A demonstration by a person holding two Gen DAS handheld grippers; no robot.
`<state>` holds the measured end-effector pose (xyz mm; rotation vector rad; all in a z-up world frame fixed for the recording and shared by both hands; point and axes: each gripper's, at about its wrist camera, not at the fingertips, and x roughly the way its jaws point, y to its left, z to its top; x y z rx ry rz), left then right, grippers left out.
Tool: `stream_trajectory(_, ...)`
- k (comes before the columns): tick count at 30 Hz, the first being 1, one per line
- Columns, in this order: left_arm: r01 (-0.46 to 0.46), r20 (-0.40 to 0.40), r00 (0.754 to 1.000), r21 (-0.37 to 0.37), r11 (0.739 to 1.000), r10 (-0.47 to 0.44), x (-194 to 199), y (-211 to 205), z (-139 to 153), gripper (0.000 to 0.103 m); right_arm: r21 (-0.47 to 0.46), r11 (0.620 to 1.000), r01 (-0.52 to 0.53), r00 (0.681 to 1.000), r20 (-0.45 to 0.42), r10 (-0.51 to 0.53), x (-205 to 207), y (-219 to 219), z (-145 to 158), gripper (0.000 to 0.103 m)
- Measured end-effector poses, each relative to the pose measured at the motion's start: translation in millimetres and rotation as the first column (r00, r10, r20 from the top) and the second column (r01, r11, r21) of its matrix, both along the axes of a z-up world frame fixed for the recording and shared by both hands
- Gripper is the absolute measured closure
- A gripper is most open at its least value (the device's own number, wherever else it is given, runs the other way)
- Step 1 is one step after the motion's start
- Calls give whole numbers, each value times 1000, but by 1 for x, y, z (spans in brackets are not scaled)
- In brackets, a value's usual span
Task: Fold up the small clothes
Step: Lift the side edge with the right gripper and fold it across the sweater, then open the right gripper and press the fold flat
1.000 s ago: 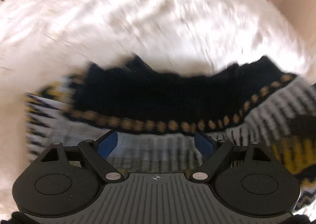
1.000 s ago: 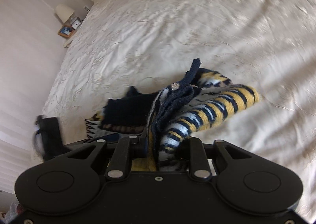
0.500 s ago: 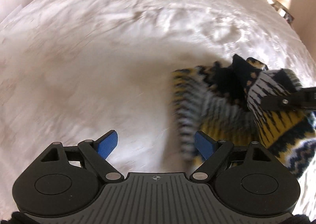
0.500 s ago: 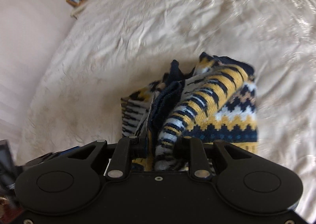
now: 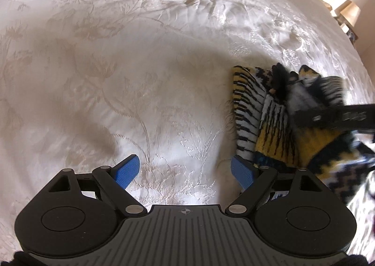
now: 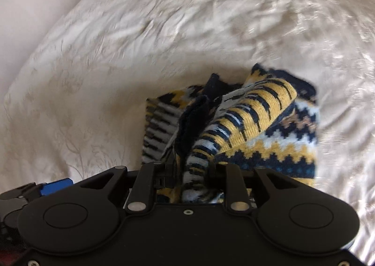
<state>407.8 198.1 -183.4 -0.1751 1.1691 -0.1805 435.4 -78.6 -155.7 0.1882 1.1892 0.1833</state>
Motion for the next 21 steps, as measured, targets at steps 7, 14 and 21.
stream_trajectory(7, -15, 1, 1000, 10, 1000, 15, -3, 4, 3, 18, 37, 998, -55, 998, 18, 54, -1, 20, -14, 56)
stream_trajectory(14, -32, 15, 999, 17, 999, 32, -1, 10, 12, 18, 215, 972, -98, 995, 49, 89, -11, 11, -12, 52)
stream_trajectory(21, -16, 51, 999, 19, 1000, 15, 14, 3, 28, 17, 371, 922, -112, 982, 182, 46, -29, -12, 18, 48)
